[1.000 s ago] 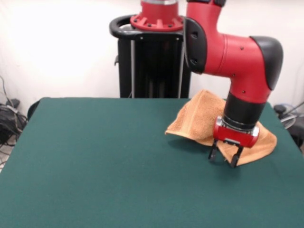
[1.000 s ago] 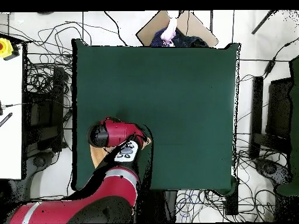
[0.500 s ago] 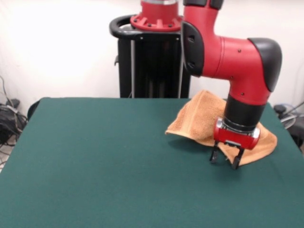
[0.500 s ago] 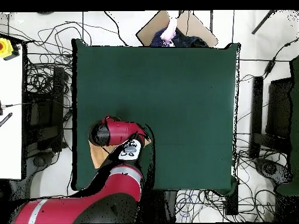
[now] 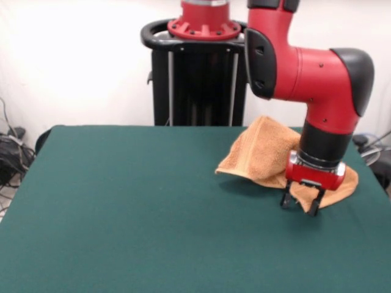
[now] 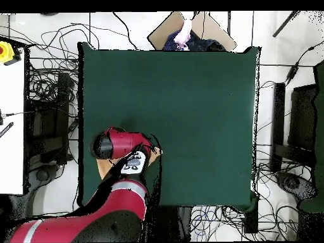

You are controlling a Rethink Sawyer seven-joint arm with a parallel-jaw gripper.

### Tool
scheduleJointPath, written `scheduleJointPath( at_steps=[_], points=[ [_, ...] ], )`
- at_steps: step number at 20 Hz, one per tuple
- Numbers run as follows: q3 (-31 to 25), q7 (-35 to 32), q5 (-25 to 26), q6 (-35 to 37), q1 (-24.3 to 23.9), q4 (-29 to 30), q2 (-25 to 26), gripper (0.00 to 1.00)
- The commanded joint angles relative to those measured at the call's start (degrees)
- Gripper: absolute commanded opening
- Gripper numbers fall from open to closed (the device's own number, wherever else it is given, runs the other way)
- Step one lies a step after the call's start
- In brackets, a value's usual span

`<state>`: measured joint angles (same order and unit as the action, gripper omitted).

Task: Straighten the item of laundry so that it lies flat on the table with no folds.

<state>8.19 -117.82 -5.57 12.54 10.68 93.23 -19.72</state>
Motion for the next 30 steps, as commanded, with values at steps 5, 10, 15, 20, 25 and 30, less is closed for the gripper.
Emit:
scheduleJointPath(
  at_steps=[5, 10, 15, 20, 25, 30],
  points=[
    [-10.97, -5.53, -2.14, 6.74, 1.28, -1.96, 2.45, 1.0],
    [-11.48, -4.79, -1.87, 7.05, 1.0, -2.6, 3.02, 1.0],
    [-12.83, -4.51, -2.75, 12.91, 0.42, -0.9, 1.38, 1.0],
    [-15.11, -3.5, -2.73, 14.87, -1.09, -0.94, 1.62, 1.0],
    [-14.63, -3.71, -1.94, 15.18, -0.79, -2.73, 2.89, 1.0],
    [-13.15, -3.44, -0.78, 14.32, -0.24, -3.9, 4.53, 1.0]
  ],
)
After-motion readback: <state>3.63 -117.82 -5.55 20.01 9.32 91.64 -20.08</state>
